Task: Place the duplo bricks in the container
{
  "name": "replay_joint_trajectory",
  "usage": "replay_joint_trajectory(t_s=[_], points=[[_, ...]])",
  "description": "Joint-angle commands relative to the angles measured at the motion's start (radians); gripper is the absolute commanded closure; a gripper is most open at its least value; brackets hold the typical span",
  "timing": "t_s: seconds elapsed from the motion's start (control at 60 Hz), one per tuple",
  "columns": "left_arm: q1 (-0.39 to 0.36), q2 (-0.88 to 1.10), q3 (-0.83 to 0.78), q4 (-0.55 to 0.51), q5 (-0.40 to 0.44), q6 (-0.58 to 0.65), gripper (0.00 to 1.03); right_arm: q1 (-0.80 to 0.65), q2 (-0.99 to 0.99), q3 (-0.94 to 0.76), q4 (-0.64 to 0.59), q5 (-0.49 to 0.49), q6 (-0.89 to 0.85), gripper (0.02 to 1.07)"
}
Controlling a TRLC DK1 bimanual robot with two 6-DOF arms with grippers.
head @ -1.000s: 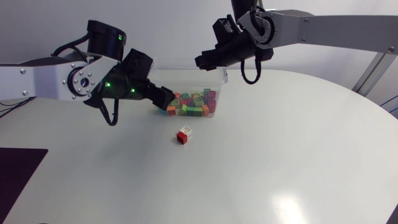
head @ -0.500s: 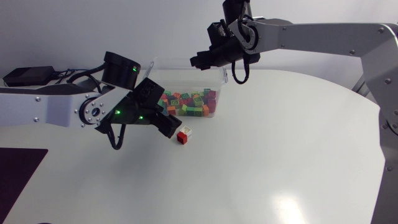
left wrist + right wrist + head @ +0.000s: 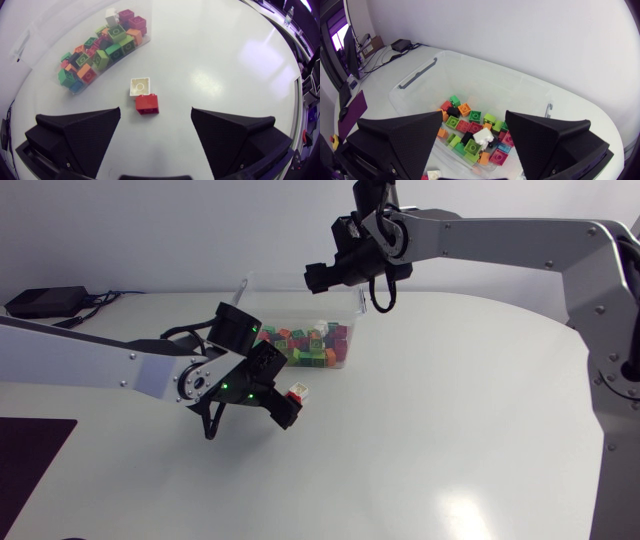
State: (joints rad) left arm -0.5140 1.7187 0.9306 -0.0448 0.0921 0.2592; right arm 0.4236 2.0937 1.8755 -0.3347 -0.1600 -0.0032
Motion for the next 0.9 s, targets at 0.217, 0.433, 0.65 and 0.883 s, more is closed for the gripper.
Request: replay_joint_trajectory(t_s=[0.217,0.433,0.65,0.883], points=[[-0.003,0.151,0.079,0.019,-0.026,0.008,0.1,0.006,-0.228,-0.22,-0.003,-0.001,0.002,0.06],[-0.008,0.205,0.119,0.037,-0.028,0.006,0.16,0.018,-0.362,-0.412,0.022,-0.003,-0.009,0.06],[-0.008,0.248,0.143,0.037,-0.037,0.005,0.31,0.015,-0.437,-0.539,0.046,-0.004,-0.017,0.06],[0.0,0.262,0.154,0.051,-0.037,0.003,0.44,0.017,-0.462,-0.645,0.082,-0.006,-0.029,0.06]])
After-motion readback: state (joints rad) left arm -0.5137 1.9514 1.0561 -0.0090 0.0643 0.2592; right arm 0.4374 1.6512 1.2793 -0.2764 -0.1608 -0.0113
